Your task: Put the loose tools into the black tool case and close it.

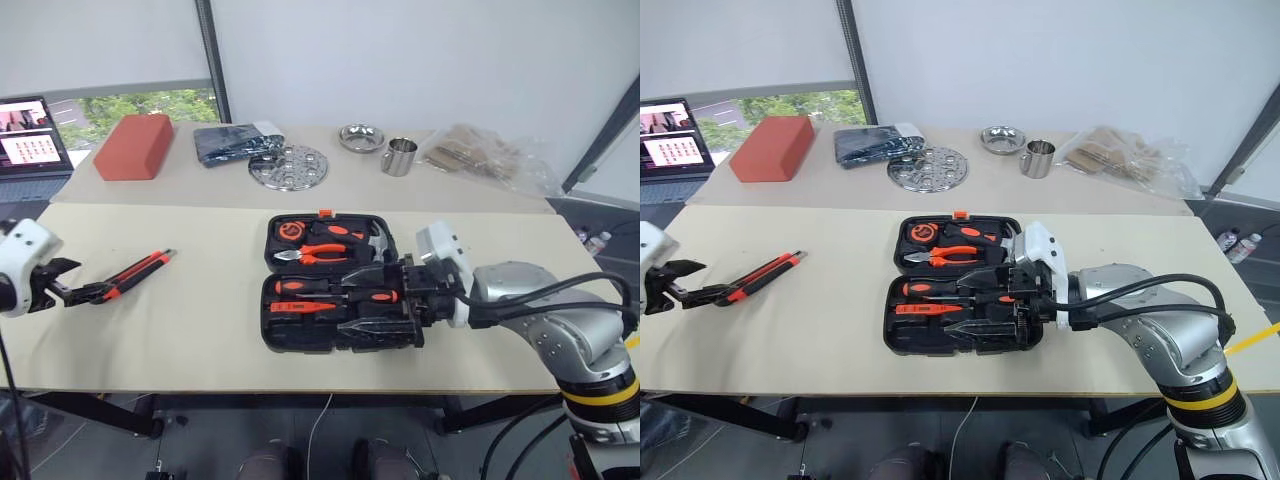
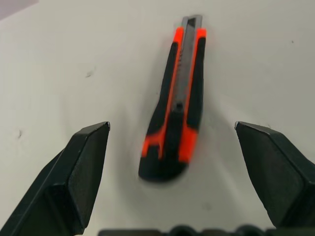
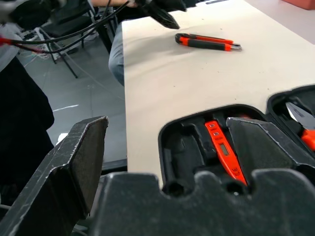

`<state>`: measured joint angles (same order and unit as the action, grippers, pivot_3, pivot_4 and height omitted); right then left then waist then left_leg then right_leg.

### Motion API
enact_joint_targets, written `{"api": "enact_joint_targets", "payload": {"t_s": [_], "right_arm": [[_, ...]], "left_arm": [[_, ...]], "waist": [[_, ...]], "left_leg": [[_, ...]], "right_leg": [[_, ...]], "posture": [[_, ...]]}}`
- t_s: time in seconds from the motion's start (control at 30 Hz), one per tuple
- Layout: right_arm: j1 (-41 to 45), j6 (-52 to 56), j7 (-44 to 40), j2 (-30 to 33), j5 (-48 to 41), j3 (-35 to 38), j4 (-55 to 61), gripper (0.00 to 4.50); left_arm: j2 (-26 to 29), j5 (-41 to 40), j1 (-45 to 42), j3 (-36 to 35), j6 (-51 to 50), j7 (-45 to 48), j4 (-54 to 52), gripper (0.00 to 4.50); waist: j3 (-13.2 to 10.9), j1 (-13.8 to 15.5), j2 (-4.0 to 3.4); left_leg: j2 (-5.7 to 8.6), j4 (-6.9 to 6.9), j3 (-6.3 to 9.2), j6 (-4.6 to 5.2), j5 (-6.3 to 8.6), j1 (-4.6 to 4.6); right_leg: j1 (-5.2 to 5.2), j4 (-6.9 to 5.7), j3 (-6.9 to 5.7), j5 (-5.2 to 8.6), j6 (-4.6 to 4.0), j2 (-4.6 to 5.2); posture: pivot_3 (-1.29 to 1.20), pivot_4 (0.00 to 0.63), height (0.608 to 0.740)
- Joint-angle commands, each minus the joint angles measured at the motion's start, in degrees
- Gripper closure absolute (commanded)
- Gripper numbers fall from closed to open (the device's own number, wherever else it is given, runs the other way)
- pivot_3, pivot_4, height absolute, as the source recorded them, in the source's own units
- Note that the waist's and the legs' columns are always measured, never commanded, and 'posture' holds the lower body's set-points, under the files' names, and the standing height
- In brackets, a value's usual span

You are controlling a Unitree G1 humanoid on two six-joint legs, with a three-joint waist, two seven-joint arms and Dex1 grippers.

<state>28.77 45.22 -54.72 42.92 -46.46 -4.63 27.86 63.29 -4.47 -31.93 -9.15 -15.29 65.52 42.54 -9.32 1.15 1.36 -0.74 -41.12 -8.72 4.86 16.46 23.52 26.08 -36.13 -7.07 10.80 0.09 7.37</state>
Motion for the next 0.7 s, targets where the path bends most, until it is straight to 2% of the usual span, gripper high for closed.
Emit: {"api": "enact_joint_targets", "payload": {"t_s": [0.03,0.13,0.23,0.37,0.43,0.47,0.53,0.6,0.7], "right_arm": [[-2.22,0.58,0.61,1.63,-2.57,4.12,4.89,0.00],[-4.52,1.30,2.48,2.45,-3.52,5.98,7.60,0.00],[-6.34,1.90,4.24,3.08,-4.14,7.59,9.29,0.00],[-9.03,2.40,5.92,4.20,-5.02,9.74,10.65,0.00],[-10.83,2.78,6.70,4.95,-5.85,11.39,11.20,0.00],[-11.51,2.95,7.03,5.23,-6.26,12.06,11.40,0.00],[-13.11,3.25,7.71,5.84,-7.11,13.55,11.89,0.00],[-14.70,3.41,8.44,6.45,-7.68,15.00,12.42,0.00],[-17.09,3.68,9.92,7.15,-8.65,17.03,13.61,0.00]], "left_arm": [[-1.43,7.83,-8.98,7.70,2.87,-1.51,11.18,0.13],[-3.97,13.55,-15.52,13.38,3.91,-3.97,19.96,0.13],[-5.64,14.36,-19.72,14.34,3.79,-3.75,24.48,0.86],[-6.76,12.53,-23.81,13.21,2.79,1.49,25.92,2.43],[-7.70,10.50,-26.46,11.70,2.49,3.83,24.02,2.96],[-8.29,9.56,-27.52,11.22,1.70,5.25,22.48,2.96],[-9.80,6.78,-28.59,10.70,-2.22,9.81,15.75,2.96],[-10.81,3.10,-26.28,10.74,-7.02,14.91,4.14,2.96],[-10.72,-6.15,-17.28,13.22,-18.30,22.73,-25.42,2.96]], "waist": [[0.00,-0.55,0.01],[0.02,-0.77,0.04],[0.02,-0.96,0.02],[0.01,-1.04,0.04],[-0.01,-0.85,0.08],[-0.04,-0.61,0.14],[-0.07,-0.32,0.18],[-0.08,-0.19,0.20],[-0.07,-0.57,0.18]], "left_leg": [[-0.02,0.04,0.00,0.04,-0.03,0.04],[-0.04,0.13,-0.06,0.05,-0.03,0.14],[-0.05,0.21,-0.18,0.05,-0.03,0.02],[-0.10,0.16,-0.18,0.04,-0.03,-0.13],[-0.10,0.13,-0.15,0.05,-0.02,-0.10],[-0.10,0.07,-0.14,0.05,-0.02,-0.07],[-0.12,-0.21,0.02,0.08,-0.01,0.15],[-0.12,-0.57,0.22,0.14,0.02,0.41],[-0.10,-0.72,0.28,0.25,0.07,0.56]], "right_leg": [[0.00,-0.04,-0.02,0.01,0.00,-0.07],[0.05,0.06,-0.02,0.06,0.08,-0.24],[0.02,0.06,0.05,0.10,0.14,-0.22],[0.03,0.11,0.14,0.36,0.50,-0.05],[0.06,0.08,0.13,0.35,0.47,0.02],[0.07,0.06,0.12,0.32,0.43,0.05],[0.12,0.02,0.05,0.23,0.28,0.06],[0.15,-0.01,-0.04,0.06,0.07,0.06],[0.13,0.10,0.06,-0.02,0.19,0.11]], "posture": [[0.00,0.150,0.734],[0.00,0.150,0.734],[0.00,0.150,0.734],[0.00,0.150,0.734],[0.00,0.150,0.734],[0.00,0.150,0.734],[0.00,0.150,0.734],[0.00,0.150,0.734],[0.00,0.150,0.734]]}}
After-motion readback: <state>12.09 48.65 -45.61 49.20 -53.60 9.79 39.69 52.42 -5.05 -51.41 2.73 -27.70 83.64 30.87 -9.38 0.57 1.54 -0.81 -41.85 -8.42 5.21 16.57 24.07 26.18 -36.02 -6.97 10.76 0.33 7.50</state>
